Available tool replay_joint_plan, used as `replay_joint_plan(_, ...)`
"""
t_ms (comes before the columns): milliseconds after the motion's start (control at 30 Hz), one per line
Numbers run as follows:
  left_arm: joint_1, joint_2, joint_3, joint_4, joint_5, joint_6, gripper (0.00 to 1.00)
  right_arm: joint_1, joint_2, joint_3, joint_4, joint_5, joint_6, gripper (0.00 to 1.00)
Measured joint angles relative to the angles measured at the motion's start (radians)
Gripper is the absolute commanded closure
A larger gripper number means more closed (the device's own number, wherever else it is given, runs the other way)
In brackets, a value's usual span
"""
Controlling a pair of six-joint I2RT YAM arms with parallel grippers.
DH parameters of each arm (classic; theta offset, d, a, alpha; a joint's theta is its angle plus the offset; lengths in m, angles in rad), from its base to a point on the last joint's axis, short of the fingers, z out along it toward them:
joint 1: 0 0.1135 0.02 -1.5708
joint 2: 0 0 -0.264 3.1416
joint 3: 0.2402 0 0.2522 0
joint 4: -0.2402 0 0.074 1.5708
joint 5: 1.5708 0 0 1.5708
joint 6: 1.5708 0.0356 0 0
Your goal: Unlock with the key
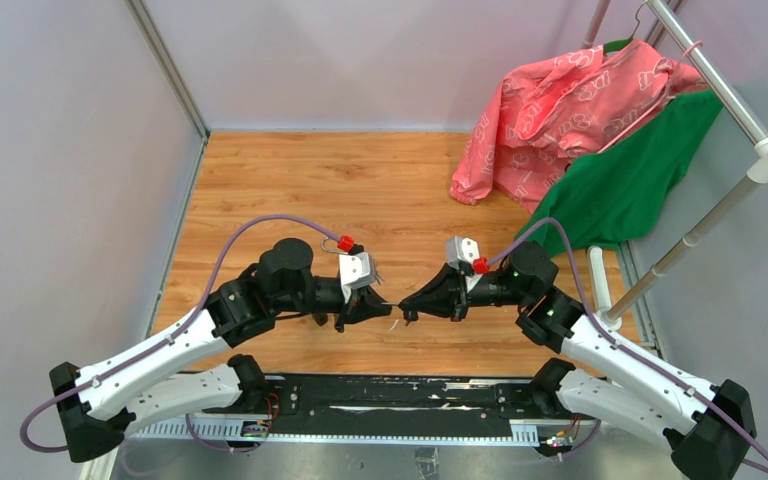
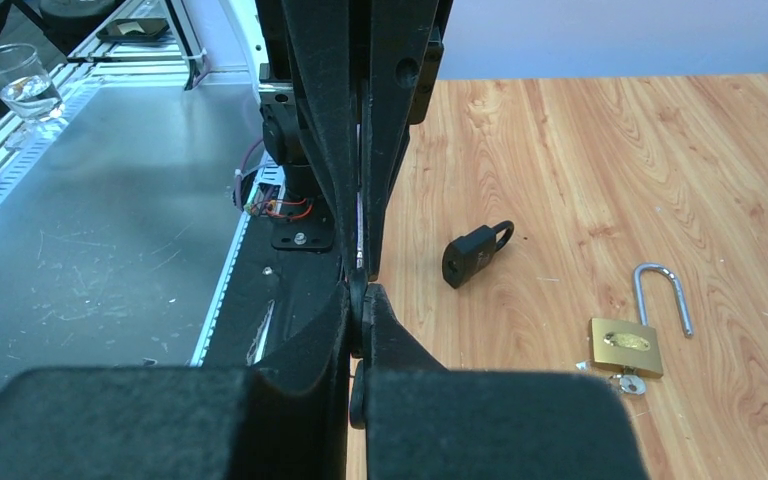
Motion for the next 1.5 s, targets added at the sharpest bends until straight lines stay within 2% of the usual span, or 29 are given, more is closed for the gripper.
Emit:
replay_joint_plan(167, 0.0, 0.0, -0.005, 0.0, 0.0, 0.0, 1.0, 0.003, 0.0, 0.006, -0.023, 0.003, -0.006, 1.0)
replay_joint_plan(367, 0.0, 0.0, -0.005, -0.002, -0.025, -0.005, 0.69, 0.005, -0.003, 0.014, -0.058, 0.039, -0.008, 1.0)
replay_joint_plan(400, 0.0, -0.001, -0.005, -0.002, -0.031, -0.004, 0.58, 0.005, -0.005, 0.014, -0.068, 0.05, -0.009, 1.0)
replay_joint_plan(500, 0.0, -0.007, -0.011, -0.005, -0.06, -0.011, 0.38, 0.005, -0.01, 0.014, -0.095, 0.1, -0.012, 1.0)
replay_joint_plan(533, 0.0, -0.008, -0.012, -0.006, -0.066, -0.012, 0.33, 0.005, -0.012, 0.014, -0.101, 0.118, -0.013, 1.0)
replay_joint_plan(700, 0.0, -0.007, -0.013, -0.02, -0.159, -0.045, 0.2, 0.005, -0.027, 0.014, -0.132, 0.233, -0.02, 1.0)
replay_joint_plan(733, 0.0, -0.006, -0.013, -0.024, -0.188, -0.058, 0.16, 0.005, -0.031, 0.014, -0.134, 0.256, -0.021, 1.0)
replay_joint_plan(800, 0.0, -0.006, -0.013, -0.038, -0.253, -0.082, 0.01, 0.005, -0.037, 0.014, -0.136, 0.303, -0.021, 1.0)
replay_joint_plan(1133, 0.011, 0.035, -0.002, -0.185, -0.713, -0.33, 0.0, 0.005, -0.063, 0.009, -0.14, 0.554, -0.023, 1.0)
replay_joint_plan(1500, 0.131, 0.127, 0.057, -0.351, -0.839, -0.524, 0.0, 0.005, -0.064, -0.004, -0.148, 0.683, -0.022, 1.0)
